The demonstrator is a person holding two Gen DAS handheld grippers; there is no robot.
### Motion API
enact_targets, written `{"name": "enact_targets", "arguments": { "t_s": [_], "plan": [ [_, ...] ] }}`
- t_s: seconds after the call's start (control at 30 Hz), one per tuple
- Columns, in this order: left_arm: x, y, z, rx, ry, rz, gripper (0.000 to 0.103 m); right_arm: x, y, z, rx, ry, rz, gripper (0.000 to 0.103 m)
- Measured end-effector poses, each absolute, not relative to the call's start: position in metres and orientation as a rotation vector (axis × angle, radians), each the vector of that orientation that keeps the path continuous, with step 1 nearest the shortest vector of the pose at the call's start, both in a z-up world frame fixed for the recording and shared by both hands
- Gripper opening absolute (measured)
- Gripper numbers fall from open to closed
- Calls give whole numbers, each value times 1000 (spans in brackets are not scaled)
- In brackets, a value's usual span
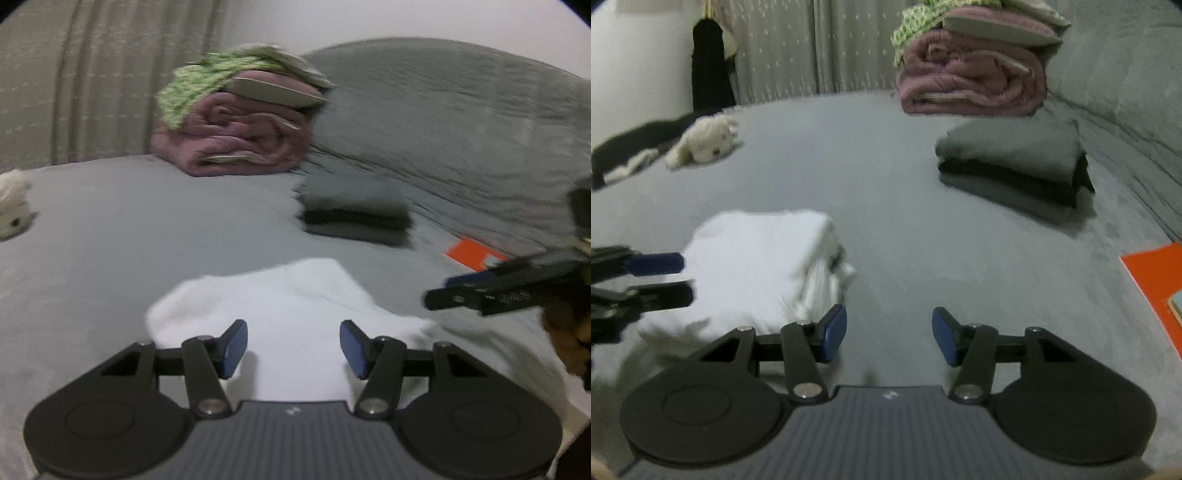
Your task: Fold clothes
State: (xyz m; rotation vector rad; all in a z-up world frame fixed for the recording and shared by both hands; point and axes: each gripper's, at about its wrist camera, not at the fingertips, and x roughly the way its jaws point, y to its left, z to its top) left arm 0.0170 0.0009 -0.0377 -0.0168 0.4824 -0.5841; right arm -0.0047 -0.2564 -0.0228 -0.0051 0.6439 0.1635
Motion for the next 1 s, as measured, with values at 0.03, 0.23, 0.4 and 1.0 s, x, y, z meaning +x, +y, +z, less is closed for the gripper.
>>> {"name": "enact_targets", "arguments": {
  "t_s": [0.03, 0.23, 0.4, 1.0],
  "plan": [
    [22, 3, -39, -28, 482, -562, 56, -4, -252, -21, 0, 627, 167, 57],
    [51, 19, -55, -92, 515, -447, 56, 7, -225, -15, 8, 561, 226, 57],
    [59, 29, -61, -132, 524, -403, 66, 20, -211, -22, -8, 581, 262, 57],
    [46, 37, -44, -199, 715, -263, 75, 22, -242, -24, 156, 669, 225, 66]
  ]
}}
